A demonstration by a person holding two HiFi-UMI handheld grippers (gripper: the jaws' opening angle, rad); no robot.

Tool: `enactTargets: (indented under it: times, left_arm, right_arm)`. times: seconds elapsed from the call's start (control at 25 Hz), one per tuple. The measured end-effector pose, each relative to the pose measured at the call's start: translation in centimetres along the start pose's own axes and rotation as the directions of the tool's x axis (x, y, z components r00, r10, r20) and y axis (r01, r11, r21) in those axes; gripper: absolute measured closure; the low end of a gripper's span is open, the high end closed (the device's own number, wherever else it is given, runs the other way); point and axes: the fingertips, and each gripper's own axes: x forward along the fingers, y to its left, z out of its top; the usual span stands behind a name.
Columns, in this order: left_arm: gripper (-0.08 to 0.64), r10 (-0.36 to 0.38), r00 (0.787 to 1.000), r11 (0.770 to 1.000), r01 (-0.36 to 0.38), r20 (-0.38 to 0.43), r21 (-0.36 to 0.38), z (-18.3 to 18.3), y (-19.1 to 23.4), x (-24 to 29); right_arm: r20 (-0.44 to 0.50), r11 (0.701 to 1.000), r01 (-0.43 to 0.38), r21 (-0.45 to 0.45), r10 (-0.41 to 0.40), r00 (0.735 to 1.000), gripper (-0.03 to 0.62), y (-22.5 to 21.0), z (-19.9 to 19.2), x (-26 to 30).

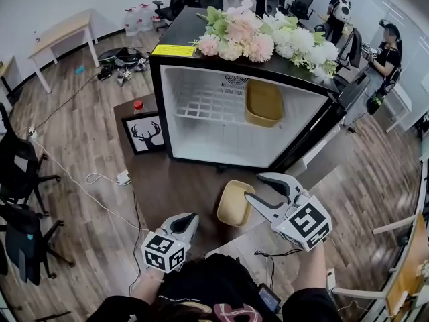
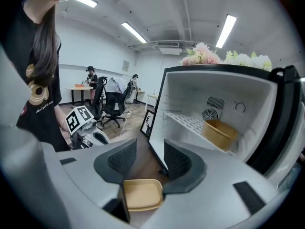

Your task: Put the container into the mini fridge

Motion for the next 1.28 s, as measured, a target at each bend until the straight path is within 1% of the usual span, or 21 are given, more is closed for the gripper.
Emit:
enactTargets:
  times: [0.24, 0.48, 0.72, 0.96, 1.16, 1.28]
  left_arm:
    - [0.551, 0.025, 1.0, 1.0, -0.025, 0.005, -0.019, -0.1, 0.8, -0.3]
    - [0.551, 0.031, 0.999, 0.999, -0.031, 0.009, -0.015, 0.0, 1.1, -0.3]
    - [0.551, 0.039, 0.999, 0.999, -0.039, 0.007, -0.013, -0.2, 1.2, -0.5]
    - [0.551, 0.054, 0.998, 0.998, -0.054, 0.008, -0.018, -0.4, 1.6, -0.8]
    - [0.551, 0.07, 0.997, 0.997, -0.07, 0.012, -0.025, -0.6, 1.9, -1.2]
    - [0.551, 0.082, 0.997, 0.996, -0.081, 0.016, -0.029, -0.6, 2.1, -1.3]
  right_arm:
    - [-0.084, 0.998, -0.042, 0.045, 0.046, 0.995, 0.41, 2.2, -3.6, 1.8]
    - [-0.175, 0.994, -0.081, 0.08, 0.094, 0.98, 0.413, 5.1, -7.9, 3.7]
    - [-0.313, 0.992, -0.099, 0.083, 0.12, 0.942, 0.413, 6.9, -12.1, 4.7]
    - [-0.356, 0.984, -0.134, 0.121, 0.169, 0.919, 0.416, 9.0, -14.8, 6.2]
    - [-0.419, 0.979, -0.159, 0.129, 0.199, 0.886, 0.419, 10.5, -17.2, 7.3]
    - [-0.433, 0.976, -0.166, 0.141, 0.211, 0.876, 0.419, 10.9, -18.1, 7.9]
